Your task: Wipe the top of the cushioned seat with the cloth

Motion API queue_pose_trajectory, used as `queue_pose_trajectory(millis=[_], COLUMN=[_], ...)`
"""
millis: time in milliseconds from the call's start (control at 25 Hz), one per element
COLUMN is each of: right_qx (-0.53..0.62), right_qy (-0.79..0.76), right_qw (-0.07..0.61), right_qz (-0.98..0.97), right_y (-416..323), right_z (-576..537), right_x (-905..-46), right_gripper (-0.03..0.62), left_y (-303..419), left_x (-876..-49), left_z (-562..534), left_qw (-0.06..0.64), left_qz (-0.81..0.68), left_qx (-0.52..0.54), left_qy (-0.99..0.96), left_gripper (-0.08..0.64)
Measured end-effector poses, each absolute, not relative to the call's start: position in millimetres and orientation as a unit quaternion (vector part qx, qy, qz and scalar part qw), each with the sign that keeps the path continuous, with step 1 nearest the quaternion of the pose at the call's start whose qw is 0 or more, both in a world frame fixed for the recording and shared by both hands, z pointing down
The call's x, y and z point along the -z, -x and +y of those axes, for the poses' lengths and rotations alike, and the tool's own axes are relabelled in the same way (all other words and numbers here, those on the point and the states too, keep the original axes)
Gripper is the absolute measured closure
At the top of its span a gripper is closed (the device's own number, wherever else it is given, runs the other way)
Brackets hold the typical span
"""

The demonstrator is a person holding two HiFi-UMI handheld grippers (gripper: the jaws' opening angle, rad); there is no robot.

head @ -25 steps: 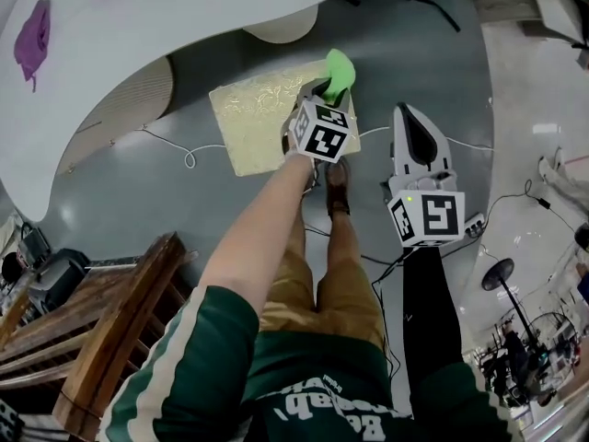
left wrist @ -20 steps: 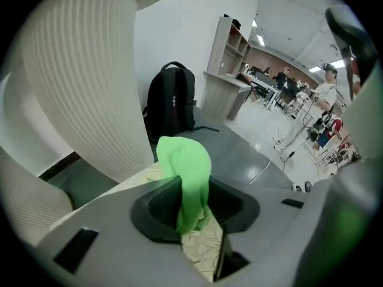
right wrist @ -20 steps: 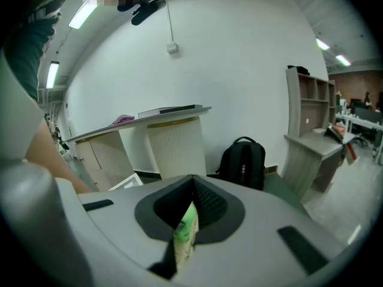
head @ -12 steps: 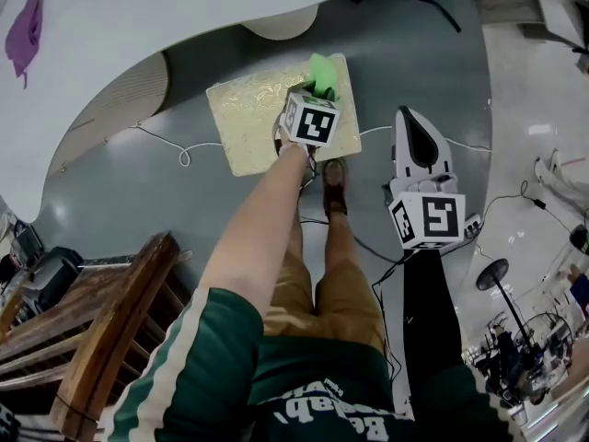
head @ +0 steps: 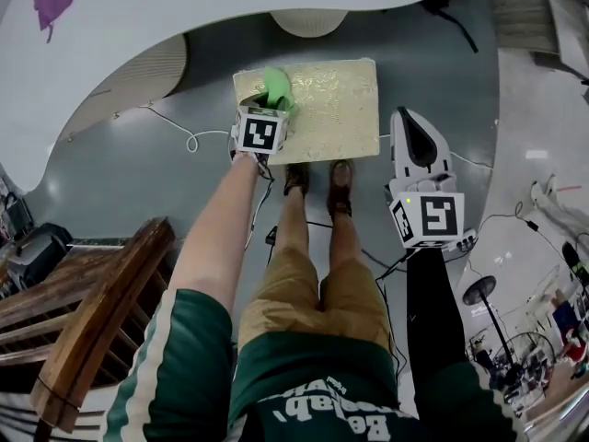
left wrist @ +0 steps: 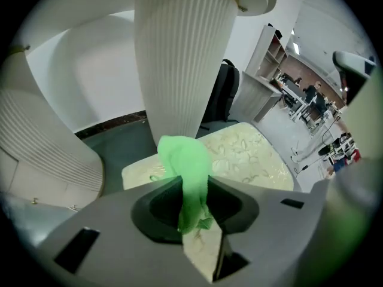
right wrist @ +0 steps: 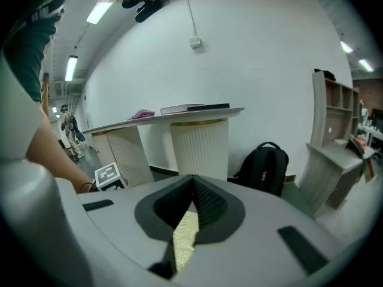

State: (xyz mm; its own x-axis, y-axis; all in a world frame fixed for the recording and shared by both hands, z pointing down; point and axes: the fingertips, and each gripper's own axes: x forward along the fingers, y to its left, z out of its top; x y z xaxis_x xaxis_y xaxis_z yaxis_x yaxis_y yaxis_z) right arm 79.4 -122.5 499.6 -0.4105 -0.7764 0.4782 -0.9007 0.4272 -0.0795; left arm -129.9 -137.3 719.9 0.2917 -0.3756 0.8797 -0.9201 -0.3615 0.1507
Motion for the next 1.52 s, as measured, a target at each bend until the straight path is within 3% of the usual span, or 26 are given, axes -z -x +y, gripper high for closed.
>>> queue_pose_trajectory(millis=[280, 640, 920, 1240, 1400, 1520], right_qx=[-0.161, -0.162, -0.164, -0.172, -0.184, -0.19], right_qy=[-0.486, -0.486, -0.511, -0.533, -0.545, -0.554], right_qw=[0.198, 0.188, 0.179, 0.183, 0.184, 0.183], right_qz=[-0.836, -0.838, -0.825, -0.808, -0.797, -0.789], right_y=[-54.2, -46.3, -76.4, -127.5, -146.0, -158.7], right_z=[-117.5, -112.4, -104.8, -77.8, -61.8, -56.8], right_x=[-500.9, -497.7, -489.6, -492.6, -496.6, -498.6], right_gripper=[0.584, 0.584, 0.584, 0.584, 0.584, 0.584], left_y=[206.0, 211.4, 102.8, -56.5, -118.6, -122.0], left_x=[-720.6, -722.0, -692.0, -676.6, -688.9, -724.9], left_z=[-116.7, -112.3, -97.4, -88.6, -91.5, -80.1], left_qw=[0.346, 0.353, 0.34, 0.371, 0.387, 0.394], left_qz=[-0.459, -0.481, -0.424, -0.372, -0.336, -0.321], left_qx=[-0.434, -0.442, -0.373, -0.31, -0.327, -0.384], left_qy=[-0.694, -0.67, -0.752, -0.792, -0.794, -0.771], left_gripper=[0.44, 0.442, 0.443, 0.443, 0.442, 0.442])
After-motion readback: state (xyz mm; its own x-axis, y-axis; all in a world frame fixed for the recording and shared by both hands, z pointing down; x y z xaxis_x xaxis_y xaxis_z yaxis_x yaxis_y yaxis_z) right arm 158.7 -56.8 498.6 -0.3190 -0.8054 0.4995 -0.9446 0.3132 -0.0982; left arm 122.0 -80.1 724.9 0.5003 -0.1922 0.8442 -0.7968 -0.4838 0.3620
